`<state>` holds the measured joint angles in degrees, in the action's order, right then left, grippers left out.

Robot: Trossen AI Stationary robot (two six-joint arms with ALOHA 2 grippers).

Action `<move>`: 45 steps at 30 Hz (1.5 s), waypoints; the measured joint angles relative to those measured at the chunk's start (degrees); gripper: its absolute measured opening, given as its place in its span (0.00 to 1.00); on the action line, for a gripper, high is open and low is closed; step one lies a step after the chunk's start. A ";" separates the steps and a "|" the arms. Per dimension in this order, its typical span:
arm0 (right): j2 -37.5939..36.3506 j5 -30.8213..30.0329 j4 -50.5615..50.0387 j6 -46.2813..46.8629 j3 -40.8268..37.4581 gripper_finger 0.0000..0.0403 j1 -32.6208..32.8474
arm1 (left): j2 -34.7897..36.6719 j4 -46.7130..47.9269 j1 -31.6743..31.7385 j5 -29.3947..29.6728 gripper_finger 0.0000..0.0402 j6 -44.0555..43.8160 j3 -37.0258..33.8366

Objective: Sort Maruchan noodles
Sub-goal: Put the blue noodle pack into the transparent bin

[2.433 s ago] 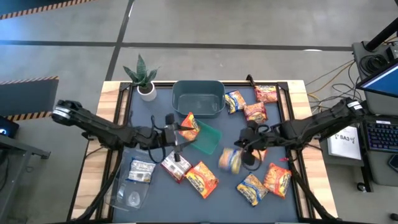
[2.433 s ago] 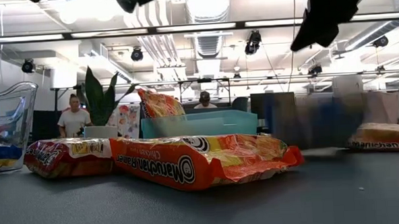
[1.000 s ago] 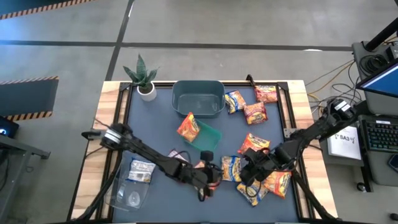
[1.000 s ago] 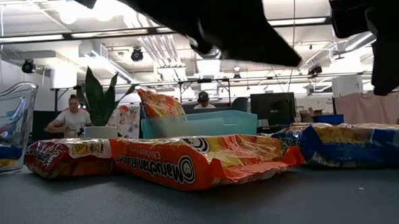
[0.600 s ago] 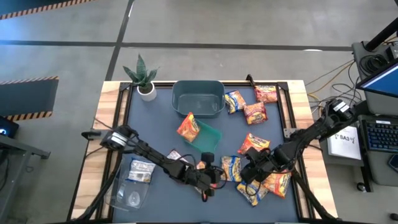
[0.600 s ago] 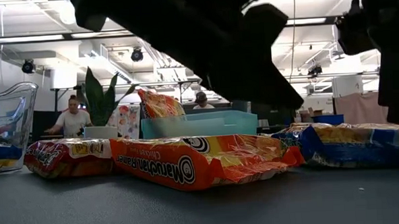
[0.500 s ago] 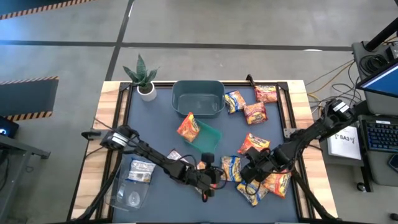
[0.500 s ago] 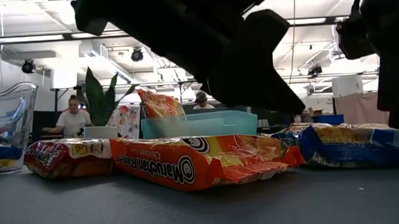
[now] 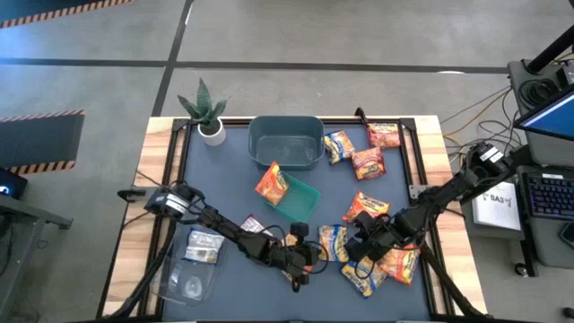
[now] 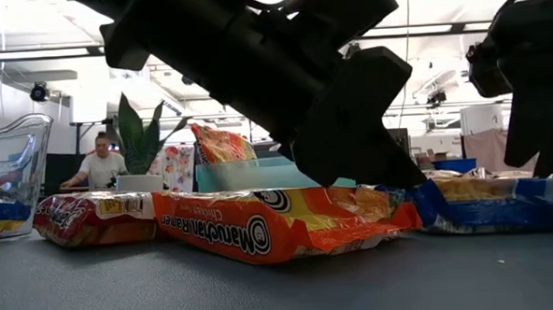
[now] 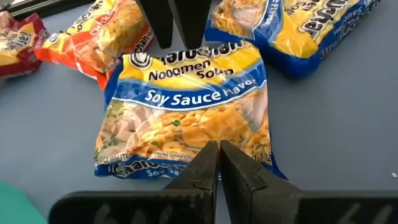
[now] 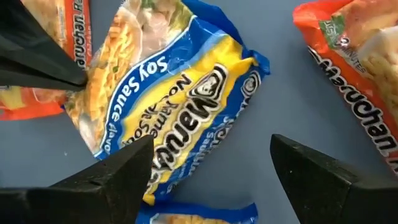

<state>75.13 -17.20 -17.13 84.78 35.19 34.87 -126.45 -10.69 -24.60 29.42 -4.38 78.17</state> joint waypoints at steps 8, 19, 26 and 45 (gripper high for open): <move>-0.04 -2.87 7.91 -0.35 -3.25 0.78 -0.02 | 0.00 2.18 0.42 -0.12 0.00 -3.63 -0.23; -0.03 -8.49 17.84 0.09 -7.48 0.76 -0.02 | 0.00 2.45 0.48 -0.07 0.00 -3.90 -0.63; 5.54 -9.83 25.68 -2.12 -7.62 0.74 -0.02 | 0.00 2.56 0.48 -0.07 0.00 -3.90 -0.66; 3.15 -9.90 27.84 -8.10 -7.43 0.44 -0.02 | 0.36 2.52 -0.08 3.31 0.00 -2.06 -0.57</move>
<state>78.29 -27.11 10.71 76.68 27.76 34.85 -126.09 -8.18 -24.68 32.73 -6.44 77.60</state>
